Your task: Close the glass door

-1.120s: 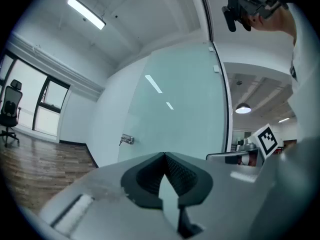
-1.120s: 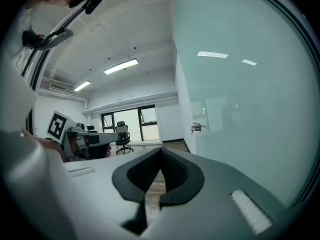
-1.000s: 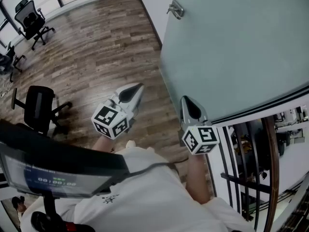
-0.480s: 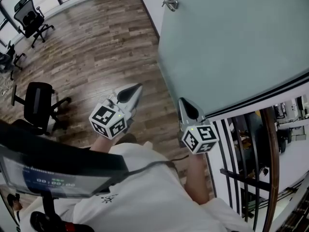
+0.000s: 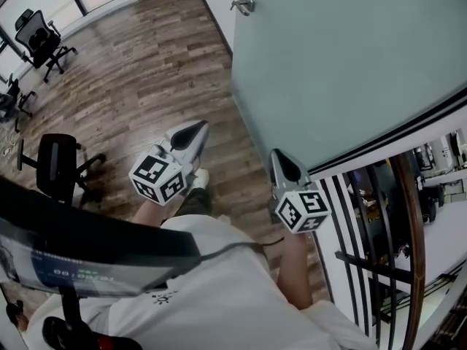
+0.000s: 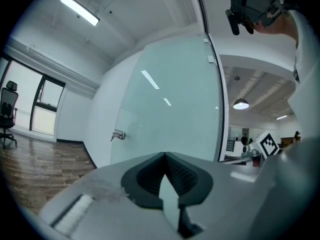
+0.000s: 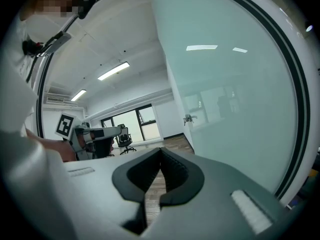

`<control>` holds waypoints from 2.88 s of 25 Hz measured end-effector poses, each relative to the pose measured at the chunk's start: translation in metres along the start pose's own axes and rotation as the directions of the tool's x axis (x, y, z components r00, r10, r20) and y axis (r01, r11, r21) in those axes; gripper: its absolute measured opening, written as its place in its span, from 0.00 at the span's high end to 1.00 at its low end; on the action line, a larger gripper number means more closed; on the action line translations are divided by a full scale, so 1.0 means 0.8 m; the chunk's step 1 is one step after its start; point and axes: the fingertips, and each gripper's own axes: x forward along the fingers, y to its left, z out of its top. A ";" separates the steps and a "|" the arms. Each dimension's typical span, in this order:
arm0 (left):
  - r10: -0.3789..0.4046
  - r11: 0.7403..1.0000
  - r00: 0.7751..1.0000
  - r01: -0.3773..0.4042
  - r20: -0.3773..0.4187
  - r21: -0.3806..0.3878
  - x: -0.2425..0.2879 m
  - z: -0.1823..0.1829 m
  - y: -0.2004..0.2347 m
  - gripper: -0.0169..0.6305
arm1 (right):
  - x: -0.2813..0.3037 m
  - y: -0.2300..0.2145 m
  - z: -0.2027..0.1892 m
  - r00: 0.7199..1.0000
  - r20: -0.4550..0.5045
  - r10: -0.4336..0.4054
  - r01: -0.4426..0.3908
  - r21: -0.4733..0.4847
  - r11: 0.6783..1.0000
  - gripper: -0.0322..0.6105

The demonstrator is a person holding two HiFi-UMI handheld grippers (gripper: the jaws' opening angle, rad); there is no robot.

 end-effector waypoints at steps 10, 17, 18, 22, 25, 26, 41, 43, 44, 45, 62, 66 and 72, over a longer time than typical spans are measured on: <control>-0.045 0.999 0.999 0.044 -0.027 -0.024 0.057 -0.018 0.044 0.97 | 0.068 -0.026 0.008 1.000 -0.021 -0.012 0.012 0.004 1.000 0.94; -0.069 0.996 0.997 0.068 -0.023 -0.059 0.132 -0.003 0.137 0.97 | 0.175 -0.041 0.041 0.998 -0.063 -0.006 0.005 -0.024 1.000 0.94; -0.076 0.995 0.997 0.074 -0.022 -0.063 0.142 0.002 0.151 0.97 | 0.192 -0.042 0.048 0.997 -0.071 -0.007 0.005 -0.033 0.999 0.94; -0.104 0.992 0.994 0.102 -0.033 -0.073 0.185 0.019 0.204 0.97 | 0.259 -0.054 0.078 0.996 -0.082 -0.015 0.011 -0.044 0.999 0.94; -0.124 0.990 0.992 0.121 -0.038 -0.076 0.215 0.033 0.246 0.97 | 0.312 -0.066 0.096 0.996 -0.088 -0.028 0.025 -0.041 0.999 0.94; -0.129 0.989 0.991 0.126 -0.036 -0.075 0.222 0.039 0.261 0.97 | 0.329 -0.066 0.102 0.996 -0.088 -0.031 0.027 -0.043 0.999 0.94; -0.169 0.981 0.985 0.166 -0.024 -0.102 0.285 0.073 0.410 0.97 | 0.510 -0.071 0.150 0.992 -0.120 -0.032 0.021 -0.091 0.996 0.94; -0.160 0.981 0.987 0.156 -0.025 -0.110 0.289 0.071 0.417 0.97 | 0.522 -0.074 0.148 0.991 -0.133 -0.020 0.008 -0.090 0.996 0.94; -0.154 0.982 0.988 0.150 -0.028 -0.112 0.291 0.069 0.419 0.97 | 0.527 -0.076 0.147 0.991 -0.136 -0.013 0.001 -0.090 0.996 0.94; -0.146 0.984 0.989 0.142 -0.029 -0.112 0.292 0.067 0.421 0.97 | 0.532 -0.079 0.147 0.991 -0.135 -0.008 -0.004 -0.092 0.996 0.94; -0.004 0.997 1.000 0.004 -0.005 -0.081 0.335 0.087 0.422 0.97 | 0.638 -0.203 0.178 0.982 -0.152 -0.113 0.064 -0.294 0.954 0.79; 0.011 0.997 1.000 -0.011 0.001 -0.077 0.332 0.090 0.425 0.97 | 0.668 -0.217 0.164 0.973 -0.191 -0.131 0.064 -0.318 0.946 0.70; 0.024 0.997 1.000 -0.024 -0.003 -0.079 0.331 0.089 0.423 0.97 | 0.692 -0.236 0.158 0.960 -0.218 -0.176 0.089 -0.356 0.930 0.60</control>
